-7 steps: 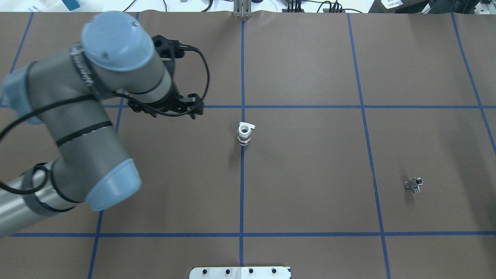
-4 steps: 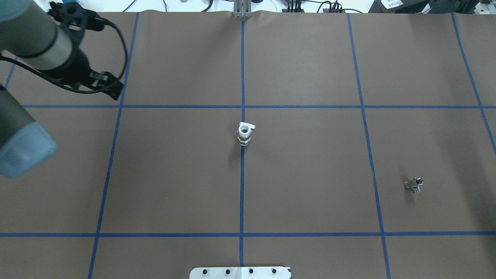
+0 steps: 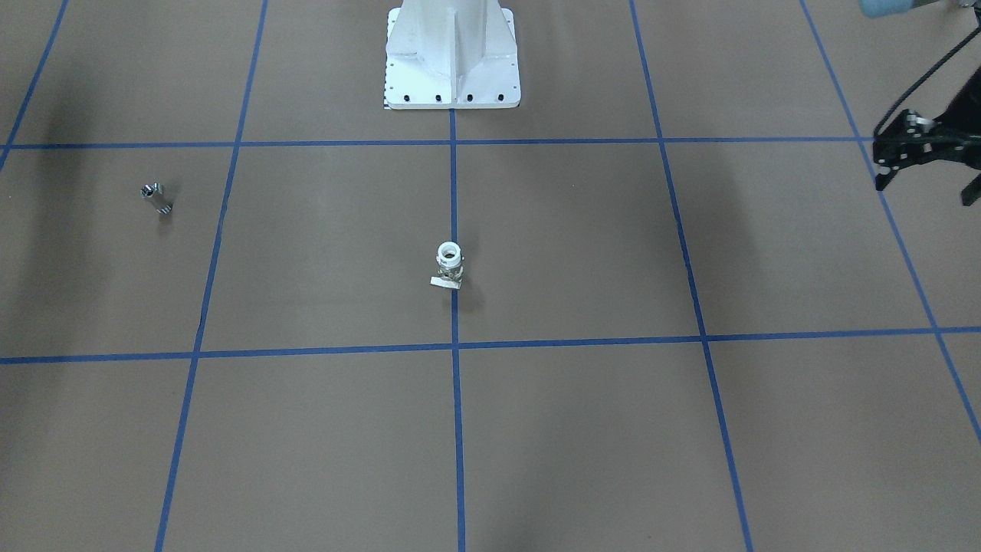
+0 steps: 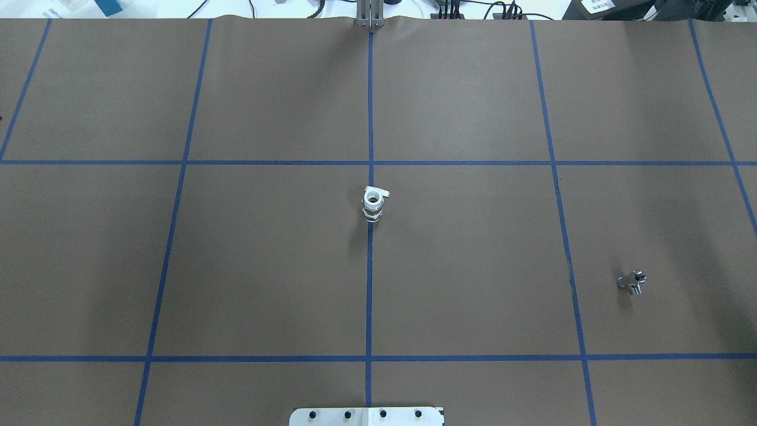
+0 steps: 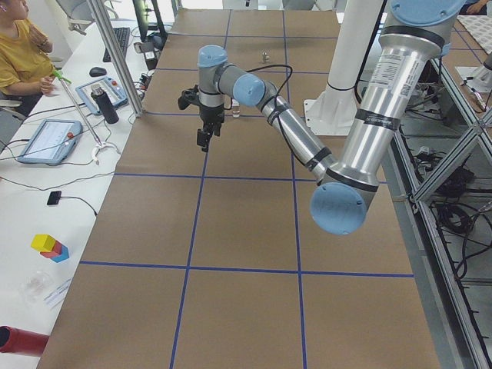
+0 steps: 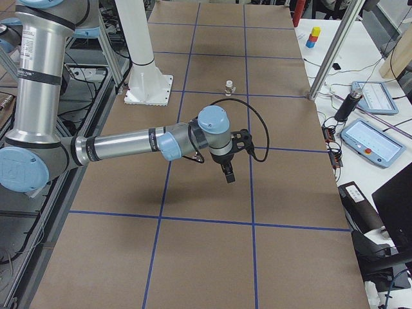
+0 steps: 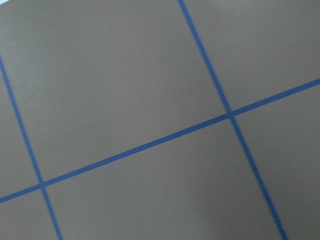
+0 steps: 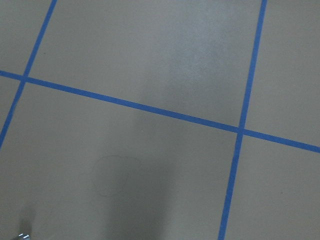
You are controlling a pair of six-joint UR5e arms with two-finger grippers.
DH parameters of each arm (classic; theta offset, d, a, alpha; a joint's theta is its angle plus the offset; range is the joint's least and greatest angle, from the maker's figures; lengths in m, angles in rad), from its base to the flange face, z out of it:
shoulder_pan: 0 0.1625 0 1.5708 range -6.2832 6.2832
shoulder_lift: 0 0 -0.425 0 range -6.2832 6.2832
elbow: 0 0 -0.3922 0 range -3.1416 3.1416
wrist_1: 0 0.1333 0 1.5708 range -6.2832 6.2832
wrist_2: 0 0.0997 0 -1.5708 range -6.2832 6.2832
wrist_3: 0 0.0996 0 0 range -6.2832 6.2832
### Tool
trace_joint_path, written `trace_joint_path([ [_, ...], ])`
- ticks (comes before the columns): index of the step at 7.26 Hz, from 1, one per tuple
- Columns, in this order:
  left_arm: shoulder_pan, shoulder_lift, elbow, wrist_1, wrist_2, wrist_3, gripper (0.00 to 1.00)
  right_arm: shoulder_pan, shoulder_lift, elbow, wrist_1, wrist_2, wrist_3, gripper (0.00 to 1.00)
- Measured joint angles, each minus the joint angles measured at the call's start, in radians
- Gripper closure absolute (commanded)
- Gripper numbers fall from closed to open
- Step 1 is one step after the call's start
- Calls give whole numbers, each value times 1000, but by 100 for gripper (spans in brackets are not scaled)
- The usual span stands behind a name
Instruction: Assemble PPR valve and pipe with both arms
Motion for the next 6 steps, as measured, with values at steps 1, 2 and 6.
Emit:
trace_joint_path([
  [1,-64,42,56,-27,-8,59,0,-8,5,1,1,6,-3,0],
  [2,-134,73,137,-98,-14,134,0,-15,8,2,1,7,-5,0],
  [6,-331,121,388,-241,-205,445,0,-87,-6,8,10,-4,34,1],
])
